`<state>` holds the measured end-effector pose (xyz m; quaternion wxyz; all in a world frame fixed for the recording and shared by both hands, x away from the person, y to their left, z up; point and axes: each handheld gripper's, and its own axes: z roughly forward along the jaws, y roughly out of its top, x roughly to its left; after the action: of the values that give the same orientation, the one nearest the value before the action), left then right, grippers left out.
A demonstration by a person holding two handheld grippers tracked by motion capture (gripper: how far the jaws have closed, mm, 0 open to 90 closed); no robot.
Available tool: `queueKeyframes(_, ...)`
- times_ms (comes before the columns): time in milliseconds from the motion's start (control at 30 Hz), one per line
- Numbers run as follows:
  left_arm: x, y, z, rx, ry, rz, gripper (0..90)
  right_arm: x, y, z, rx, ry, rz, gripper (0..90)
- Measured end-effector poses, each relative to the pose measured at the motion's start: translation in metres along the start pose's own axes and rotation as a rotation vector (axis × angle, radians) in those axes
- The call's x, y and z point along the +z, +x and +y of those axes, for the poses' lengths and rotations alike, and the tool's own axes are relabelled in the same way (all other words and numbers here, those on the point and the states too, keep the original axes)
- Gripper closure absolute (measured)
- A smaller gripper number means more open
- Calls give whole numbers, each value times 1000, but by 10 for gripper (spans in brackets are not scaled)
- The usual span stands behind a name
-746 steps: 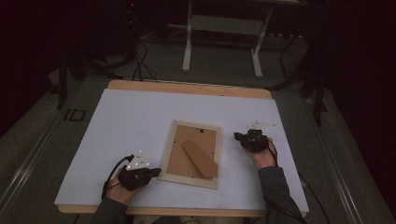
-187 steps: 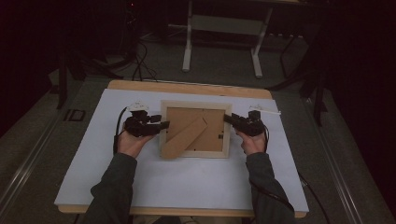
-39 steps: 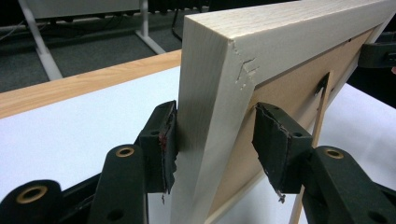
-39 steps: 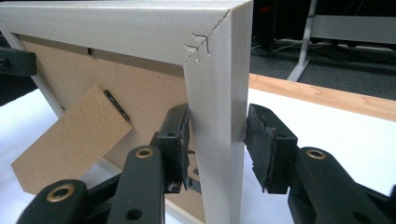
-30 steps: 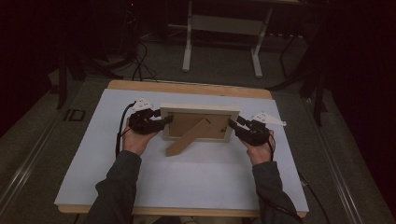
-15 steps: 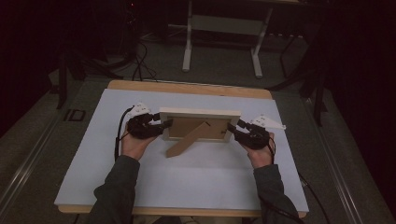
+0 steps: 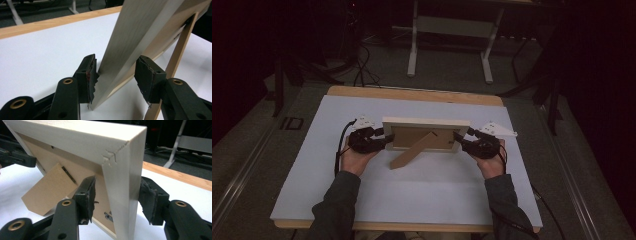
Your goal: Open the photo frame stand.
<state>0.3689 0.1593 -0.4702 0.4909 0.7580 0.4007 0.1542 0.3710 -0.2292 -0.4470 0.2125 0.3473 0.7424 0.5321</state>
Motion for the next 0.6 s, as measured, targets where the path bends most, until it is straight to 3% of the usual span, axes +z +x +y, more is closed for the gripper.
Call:
queueKeyframes(300, -6, -2, -3, -17, -4, -26, 526, -2, -1, 4, -16, -16, 56, 416)
queueKeyframes(433, -6, -4, -3, -5, 11, -12, 543, -1, -1, 5, -25, -19, 62, 405)
queueKeyframes(600, -13, -7, -4, -21, 4, -4, 588, -2, -1, 4, -32, -19, 67, 414)
